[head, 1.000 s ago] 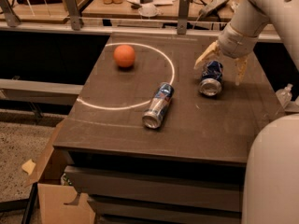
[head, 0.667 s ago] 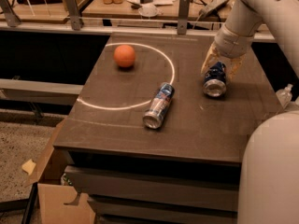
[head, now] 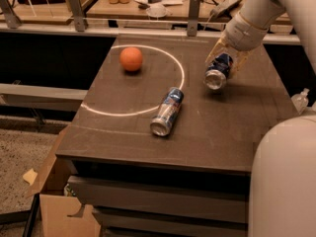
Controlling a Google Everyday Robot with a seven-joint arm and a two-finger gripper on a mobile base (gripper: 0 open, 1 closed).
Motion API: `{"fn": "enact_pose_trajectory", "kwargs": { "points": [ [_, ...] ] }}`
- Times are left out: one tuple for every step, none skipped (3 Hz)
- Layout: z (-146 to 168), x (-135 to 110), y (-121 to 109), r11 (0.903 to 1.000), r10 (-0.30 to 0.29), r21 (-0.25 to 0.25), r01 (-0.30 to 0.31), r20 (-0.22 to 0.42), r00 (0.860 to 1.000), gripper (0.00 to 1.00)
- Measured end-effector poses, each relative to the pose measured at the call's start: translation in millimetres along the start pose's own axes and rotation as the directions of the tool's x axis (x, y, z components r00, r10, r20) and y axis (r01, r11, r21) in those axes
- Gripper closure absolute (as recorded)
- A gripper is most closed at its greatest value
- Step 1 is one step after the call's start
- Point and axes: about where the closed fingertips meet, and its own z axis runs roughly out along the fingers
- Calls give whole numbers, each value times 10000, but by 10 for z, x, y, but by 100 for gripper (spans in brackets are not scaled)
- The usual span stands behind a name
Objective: Move pepsi can near orange
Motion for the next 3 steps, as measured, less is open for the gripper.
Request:
{"fn": "enact_pose_trajectory", "kwargs": {
  "points": [
    [1,32,-257,9616,1587,2119,-1745,895,9833,100],
    [39,-33,-599,9064,1816,3479,-2397,1914,9646,100],
    [78,-155,-924,8822,1514,4107,-2302,2155,9647,100]
  ]
}}
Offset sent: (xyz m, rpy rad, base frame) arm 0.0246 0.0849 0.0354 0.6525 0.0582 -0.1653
